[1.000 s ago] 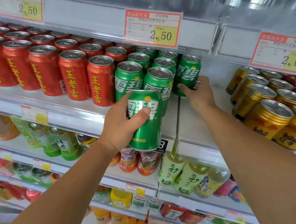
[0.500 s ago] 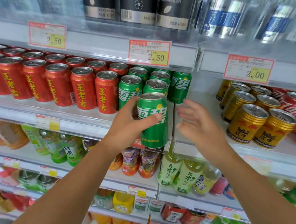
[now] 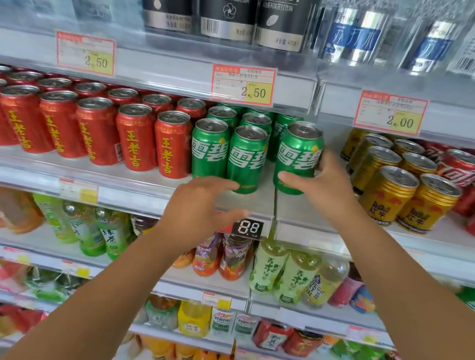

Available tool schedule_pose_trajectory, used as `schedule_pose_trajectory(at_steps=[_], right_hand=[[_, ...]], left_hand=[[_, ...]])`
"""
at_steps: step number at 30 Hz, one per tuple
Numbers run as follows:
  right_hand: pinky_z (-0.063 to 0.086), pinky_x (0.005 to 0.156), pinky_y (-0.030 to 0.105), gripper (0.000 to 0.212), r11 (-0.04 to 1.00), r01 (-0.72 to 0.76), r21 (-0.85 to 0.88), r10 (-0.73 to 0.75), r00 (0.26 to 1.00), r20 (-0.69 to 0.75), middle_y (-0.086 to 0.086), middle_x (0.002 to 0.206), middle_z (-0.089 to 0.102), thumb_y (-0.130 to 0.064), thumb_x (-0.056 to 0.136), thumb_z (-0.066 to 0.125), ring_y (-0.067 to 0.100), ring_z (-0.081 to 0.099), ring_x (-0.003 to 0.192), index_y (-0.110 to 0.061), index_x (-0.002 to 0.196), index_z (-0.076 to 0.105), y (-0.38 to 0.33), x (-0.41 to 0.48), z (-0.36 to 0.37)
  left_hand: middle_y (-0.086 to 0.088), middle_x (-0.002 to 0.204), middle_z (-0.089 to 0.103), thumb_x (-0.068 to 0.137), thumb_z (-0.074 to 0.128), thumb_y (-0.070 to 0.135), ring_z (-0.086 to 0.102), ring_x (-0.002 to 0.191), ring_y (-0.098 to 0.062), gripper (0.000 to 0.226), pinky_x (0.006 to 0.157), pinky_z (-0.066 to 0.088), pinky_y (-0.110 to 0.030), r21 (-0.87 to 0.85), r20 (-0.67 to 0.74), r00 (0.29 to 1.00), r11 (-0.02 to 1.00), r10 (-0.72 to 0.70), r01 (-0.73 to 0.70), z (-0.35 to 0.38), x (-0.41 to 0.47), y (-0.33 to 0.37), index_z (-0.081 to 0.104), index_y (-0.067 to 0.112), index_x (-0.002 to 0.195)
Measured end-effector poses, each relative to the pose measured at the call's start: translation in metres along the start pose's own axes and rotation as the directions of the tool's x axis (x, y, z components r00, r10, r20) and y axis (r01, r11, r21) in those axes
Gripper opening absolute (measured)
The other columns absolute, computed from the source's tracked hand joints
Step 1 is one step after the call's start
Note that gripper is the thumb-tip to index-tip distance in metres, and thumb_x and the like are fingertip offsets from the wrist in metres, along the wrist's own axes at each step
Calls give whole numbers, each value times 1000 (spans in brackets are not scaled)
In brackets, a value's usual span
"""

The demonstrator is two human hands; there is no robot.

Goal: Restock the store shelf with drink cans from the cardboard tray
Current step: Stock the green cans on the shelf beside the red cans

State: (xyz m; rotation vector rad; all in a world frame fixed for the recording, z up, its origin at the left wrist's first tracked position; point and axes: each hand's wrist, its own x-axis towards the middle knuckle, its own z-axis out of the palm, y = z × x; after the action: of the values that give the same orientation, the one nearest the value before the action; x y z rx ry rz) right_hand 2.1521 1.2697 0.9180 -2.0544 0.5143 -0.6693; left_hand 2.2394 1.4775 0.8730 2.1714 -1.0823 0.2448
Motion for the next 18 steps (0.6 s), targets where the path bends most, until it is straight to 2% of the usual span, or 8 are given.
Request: schedule_pose_trajectory(at_steps=[2,3,6,8,10,13,18], right_hand=[[35,67,9,72,998,-25,-51,26,999,24,-2,123,62,-26,67,87,8,55,101,-15,128,52,7,17,5],[34,65,9,72,997,-39,-66,41,999,29,-2,122,62,-25,67,87,8,55,100,-15,129,52,10,23,8],[37,66,10,81,994,-94,-50,94,995,12,-5,121,61,-26,63,89,10,58,103,-14,131,47,18,41,14],[44,77,19,84,993,-113,-43,113,994,4,-1,123,62,-28,60,90,13,60,107,-14,130,46,23,50,18],[44,86,25,84,993,-116,-27,116,993,0,-1,122,61,-26,61,90,14,59,107,-13,130,44,25,55,22],[40,85,23,80,994,-105,-18,105,994,-8,0,117,57,-20,68,86,12,54,103,-12,132,39,25,58,28],[40,91,25,88,992,-118,-37,118,993,18,4,132,54,-26,69,86,15,53,114,-13,140,34,25,58,29]], left_hand=[[5,109,72,69,67,65,66,99,-17,63,92,49,-34,106,-12,995,990,97,-95,13,-4,-18,70,22,115],[7,107,72,66,70,65,66,96,-17,62,93,47,-35,127,-32,993,986,114,-109,19,-6,-24,70,24,112],[9,105,68,62,85,50,59,98,-19,57,93,28,-25,149,-111,986,983,126,-109,35,-7,-32,67,27,111],[8,103,65,62,87,44,54,99,-19,56,91,23,-23,155,-149,979,981,141,-117,41,-8,-34,64,27,111],[8,101,64,62,88,42,50,98,-17,57,92,23,-23,138,-171,973,982,155,-132,44,-7,-35,62,27,110],[7,99,63,63,87,42,48,98,-16,56,92,23,-23,137,-185,965,977,185,-161,45,-6,-38,60,27,110],[10,97,59,66,84,46,50,96,-16,53,91,24,-24,127,-161,971,979,177,-158,45,-6,-38,63,25,110]])
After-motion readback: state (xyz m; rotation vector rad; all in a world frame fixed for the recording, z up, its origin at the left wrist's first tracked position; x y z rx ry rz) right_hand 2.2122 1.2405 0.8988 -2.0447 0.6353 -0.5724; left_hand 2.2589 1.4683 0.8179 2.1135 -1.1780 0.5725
